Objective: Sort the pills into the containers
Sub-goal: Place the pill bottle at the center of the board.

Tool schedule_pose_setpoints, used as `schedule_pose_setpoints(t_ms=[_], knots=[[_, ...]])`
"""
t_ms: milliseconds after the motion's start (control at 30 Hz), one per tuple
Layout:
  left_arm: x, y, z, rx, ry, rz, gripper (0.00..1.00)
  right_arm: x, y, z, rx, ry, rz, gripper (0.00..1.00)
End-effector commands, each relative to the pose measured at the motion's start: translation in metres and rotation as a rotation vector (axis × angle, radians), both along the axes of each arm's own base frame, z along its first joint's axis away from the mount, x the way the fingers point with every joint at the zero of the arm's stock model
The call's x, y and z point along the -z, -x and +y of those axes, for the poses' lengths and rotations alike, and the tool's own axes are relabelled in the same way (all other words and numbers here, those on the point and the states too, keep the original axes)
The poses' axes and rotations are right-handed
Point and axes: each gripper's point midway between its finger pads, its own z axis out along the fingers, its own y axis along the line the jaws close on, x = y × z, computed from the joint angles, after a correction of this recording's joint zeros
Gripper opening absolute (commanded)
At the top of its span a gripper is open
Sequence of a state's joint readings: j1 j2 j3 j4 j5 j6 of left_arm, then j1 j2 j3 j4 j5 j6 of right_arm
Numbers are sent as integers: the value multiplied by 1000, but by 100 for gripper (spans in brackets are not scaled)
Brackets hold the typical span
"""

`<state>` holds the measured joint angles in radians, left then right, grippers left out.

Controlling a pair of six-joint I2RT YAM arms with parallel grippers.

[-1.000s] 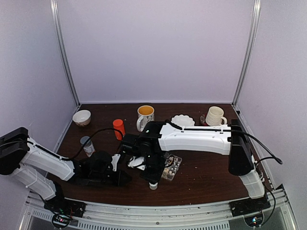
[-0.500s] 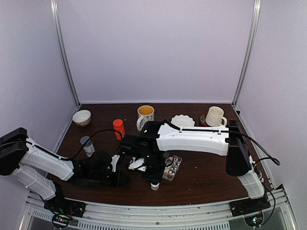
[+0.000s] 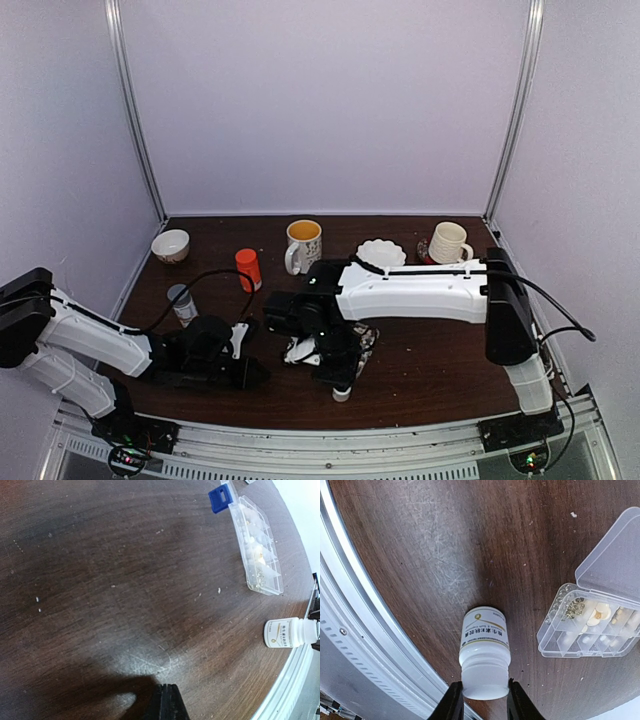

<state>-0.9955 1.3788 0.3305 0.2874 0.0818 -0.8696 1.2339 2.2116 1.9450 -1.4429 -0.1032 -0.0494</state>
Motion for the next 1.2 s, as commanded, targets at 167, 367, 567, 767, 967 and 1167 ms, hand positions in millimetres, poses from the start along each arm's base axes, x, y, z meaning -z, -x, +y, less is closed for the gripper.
schedule_pose_setpoints(t_ms=[167,367,567,767,967,1167], knots=[[-4,-3,2,-3,5,-24,0,16,6,-4,48,13,22,19],[-4,-2,5,-7,-6,-27,0,-1,6,15,122,-104,18,44],[-5,-3,5,-4,-7,-28,0,-11,-4,11,142,-124,-43,55],[-7,-3,4,-5,-5,-31,0,-11,-3,4,158,-151,-53,61],[-9,-4,4,-5,-10,-32,0,0,-3,-1,171,-156,-72,60],[-11,-6,5,-9,-20,-40,0,7,-3,1,179,-170,-66,59]])
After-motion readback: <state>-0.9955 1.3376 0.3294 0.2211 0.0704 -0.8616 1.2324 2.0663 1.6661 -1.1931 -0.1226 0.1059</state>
